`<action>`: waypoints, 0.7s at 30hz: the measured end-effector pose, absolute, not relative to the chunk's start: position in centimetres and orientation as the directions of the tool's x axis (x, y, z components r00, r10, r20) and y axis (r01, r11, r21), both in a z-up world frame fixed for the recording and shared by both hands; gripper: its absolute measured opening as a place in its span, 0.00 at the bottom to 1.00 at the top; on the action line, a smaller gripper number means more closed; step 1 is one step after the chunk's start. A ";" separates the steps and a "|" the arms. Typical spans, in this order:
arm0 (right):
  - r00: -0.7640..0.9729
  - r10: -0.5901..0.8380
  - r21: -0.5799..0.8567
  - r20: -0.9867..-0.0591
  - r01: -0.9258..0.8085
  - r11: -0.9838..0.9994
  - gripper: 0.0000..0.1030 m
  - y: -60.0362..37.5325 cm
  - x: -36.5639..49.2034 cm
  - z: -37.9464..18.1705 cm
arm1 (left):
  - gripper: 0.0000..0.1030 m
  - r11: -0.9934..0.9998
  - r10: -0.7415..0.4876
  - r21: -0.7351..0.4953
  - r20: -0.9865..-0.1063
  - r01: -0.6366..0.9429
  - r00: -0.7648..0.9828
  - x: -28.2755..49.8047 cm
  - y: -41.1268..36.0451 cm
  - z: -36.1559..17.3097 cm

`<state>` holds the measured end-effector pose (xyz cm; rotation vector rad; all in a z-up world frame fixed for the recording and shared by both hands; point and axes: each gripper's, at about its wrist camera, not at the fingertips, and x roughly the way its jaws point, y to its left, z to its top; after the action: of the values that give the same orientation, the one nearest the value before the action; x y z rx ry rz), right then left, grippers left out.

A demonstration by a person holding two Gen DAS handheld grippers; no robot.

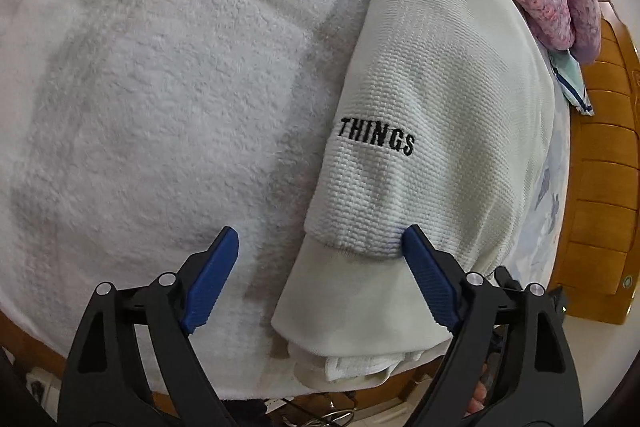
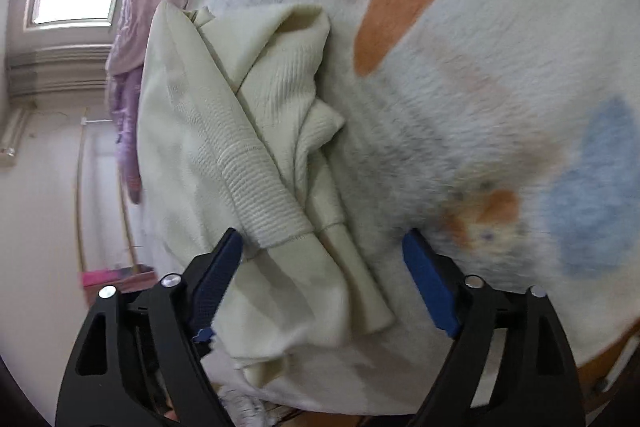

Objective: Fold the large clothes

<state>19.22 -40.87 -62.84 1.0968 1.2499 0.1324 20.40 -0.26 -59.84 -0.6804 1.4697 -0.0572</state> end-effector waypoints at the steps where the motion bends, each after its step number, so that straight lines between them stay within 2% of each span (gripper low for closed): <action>1: 0.381 0.627 0.727 -0.680 0.460 0.510 0.82 -40.8 19.4 -63.0 | 0.82 0.805 -0.454 -0.470 -0.881 -0.363 0.135 20.5 -0.4 -60.1; 7: 0.381 0.680 0.769 -0.626 0.448 0.457 0.83 -40.3 21.6 -63.9 | 0.86 0.777 -0.509 -0.517 -0.852 -0.358 0.126 21.4 -2.5 -61.8; 9: 0.380 0.689 0.774 -0.617 0.449 0.446 0.87 -40.0 22.4 -63.8 | 0.86 0.782 -0.500 -0.506 -0.858 -0.365 0.120 21.7 -3.0 -62.3; 12: 0.394 0.690 0.781 -0.608 0.454 0.429 0.92 -39.5 22.9 -63.6 | 0.83 0.758 -0.552 -0.553 -0.826 -0.347 0.110 22.1 -3.6 -61.9; 15: 0.393 0.717 0.802 -0.576 0.442 0.402 0.91 -39.0 24.2 -63.3 | 0.78 0.766 -0.552 -0.550 -0.828 -0.331 0.099 22.2 -4.3 -61.1; 16: 0.398 0.752 0.830 -0.526 0.433 0.351 0.91 -38.8 24.0 -63.3 | 0.72 0.752 -0.568 -0.567 -0.816 -0.337 0.105 22.1 -4.1 -60.7; 19: 0.424 0.763 0.848 -0.488 0.436 0.300 0.91 -39.1 23.5 -63.6 | 0.56 0.660 -0.641 -0.630 -0.756 -0.408 0.131 21.8 -2.4 -60.6; 21: 0.444 0.761 0.846 -0.473 0.470 0.252 0.91 -39.5 23.7 -64.5 | 0.51 0.609 -0.670 -0.650 -0.728 -0.454 0.145 21.5 -1.6 -61.0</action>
<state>23.68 -39.51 -64.46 1.3892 1.1892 0.2798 21.54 -1.64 -60.97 -0.9966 1.4903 -0.1999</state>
